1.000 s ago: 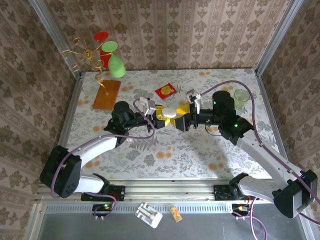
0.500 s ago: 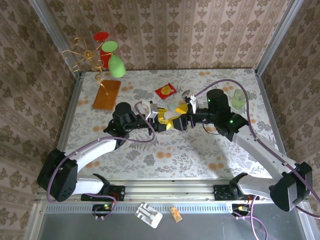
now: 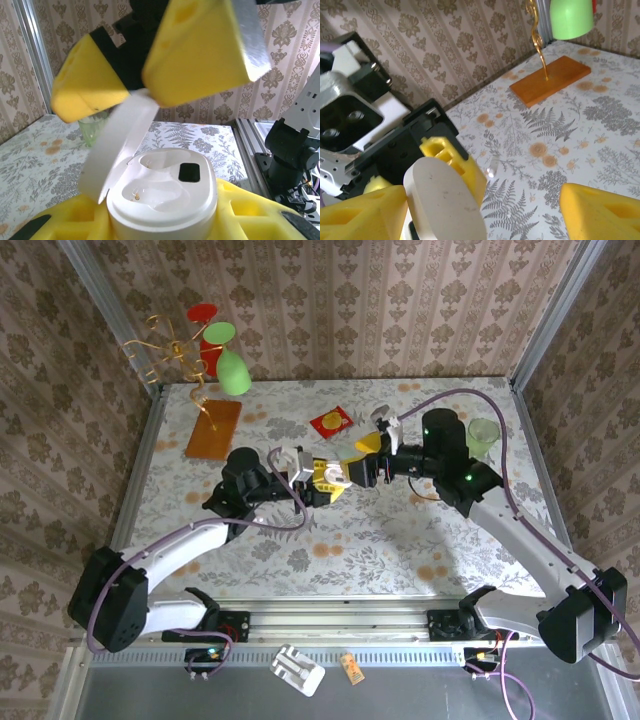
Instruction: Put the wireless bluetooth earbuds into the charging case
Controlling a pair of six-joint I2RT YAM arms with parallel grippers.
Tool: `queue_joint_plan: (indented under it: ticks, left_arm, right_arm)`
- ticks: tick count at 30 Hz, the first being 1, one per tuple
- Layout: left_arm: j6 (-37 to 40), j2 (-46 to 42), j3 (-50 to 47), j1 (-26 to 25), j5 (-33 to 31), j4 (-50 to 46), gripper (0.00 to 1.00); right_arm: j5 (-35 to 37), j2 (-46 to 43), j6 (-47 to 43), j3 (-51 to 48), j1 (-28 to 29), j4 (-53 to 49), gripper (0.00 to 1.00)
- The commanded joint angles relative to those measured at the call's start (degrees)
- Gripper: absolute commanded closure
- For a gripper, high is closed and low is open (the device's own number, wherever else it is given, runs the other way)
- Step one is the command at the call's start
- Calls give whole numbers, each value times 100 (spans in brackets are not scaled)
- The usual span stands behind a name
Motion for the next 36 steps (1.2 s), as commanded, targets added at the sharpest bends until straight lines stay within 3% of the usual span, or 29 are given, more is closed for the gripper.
queue_joint_plan:
  ticks: [1, 10, 15, 19, 24, 30, 36]
  left_arm:
    - [422, -242, -11, -80, 171, 101, 79]
    - [593, -378, -113, -124, 74, 103, 81]
    - [711, -324, -215, -135, -320, 251, 81]
    - [724, -217, -195, -67, -574, 296, 80]
    - [112, 2, -4, 197, -156, 777, 80]
    - [-274, 166, 318, 376, 375, 407, 78]
    - [-774, -32, 197, 404, 847, 713, 78]
  right_arm:
    - [298, 27, 120, 237, -51, -141, 21]
    - [561, -363, 138, 544, -26, -784, 20]
    - [76, -597, 523, 490, -34, -382, 19]
    - [269, -638, 616, 509, -47, -359, 19]
    - [-39, -512, -233, 363, 36, -770, 18]
    - [83, -215, -1103, 310, 290, -600, 16]
    - [-373, 136, -2139, 490, 432, -917, 17]
